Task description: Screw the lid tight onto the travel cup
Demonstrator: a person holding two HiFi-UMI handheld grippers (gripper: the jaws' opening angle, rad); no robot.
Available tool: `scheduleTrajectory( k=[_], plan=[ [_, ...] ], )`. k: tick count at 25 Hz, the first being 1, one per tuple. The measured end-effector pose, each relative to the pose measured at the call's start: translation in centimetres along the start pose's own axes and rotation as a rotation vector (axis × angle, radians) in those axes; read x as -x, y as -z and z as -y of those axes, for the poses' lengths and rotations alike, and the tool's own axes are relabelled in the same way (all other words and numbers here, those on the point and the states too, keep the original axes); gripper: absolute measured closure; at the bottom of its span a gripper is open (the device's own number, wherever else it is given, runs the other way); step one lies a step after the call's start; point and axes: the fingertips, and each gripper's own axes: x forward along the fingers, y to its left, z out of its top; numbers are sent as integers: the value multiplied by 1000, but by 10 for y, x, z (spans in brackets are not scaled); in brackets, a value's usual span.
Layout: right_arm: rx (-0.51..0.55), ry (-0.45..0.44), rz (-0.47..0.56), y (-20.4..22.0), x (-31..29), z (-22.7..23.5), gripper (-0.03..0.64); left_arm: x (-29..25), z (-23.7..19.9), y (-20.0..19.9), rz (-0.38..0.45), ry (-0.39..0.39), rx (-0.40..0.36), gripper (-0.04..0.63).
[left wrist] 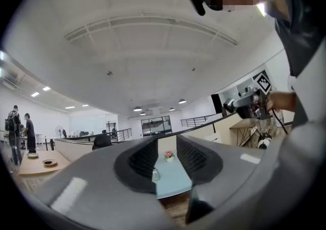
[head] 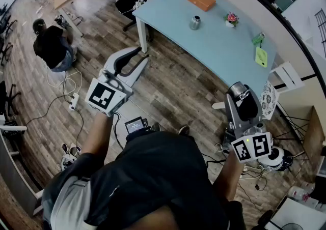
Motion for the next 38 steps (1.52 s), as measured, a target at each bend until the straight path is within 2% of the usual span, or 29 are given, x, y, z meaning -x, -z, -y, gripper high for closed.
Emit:
scheduleTrajectory(
  k=[10, 21, 27, 38],
  plan=[
    [-11, 18, 8, 2, 0, 4, 353, -6, 2, 1, -8, 24, -7, 425],
    [-108, 0, 64, 0, -7, 19, 353, -24, 6, 12, -41, 50, -8, 425],
    [-145, -50, 56, 6, -27, 39, 354, -36, 0, 14, -66, 7, -14, 425],
    [-165, -169, 50, 13, -78, 119, 354, -94, 2, 20, -119, -104, -11, 425]
  ],
)
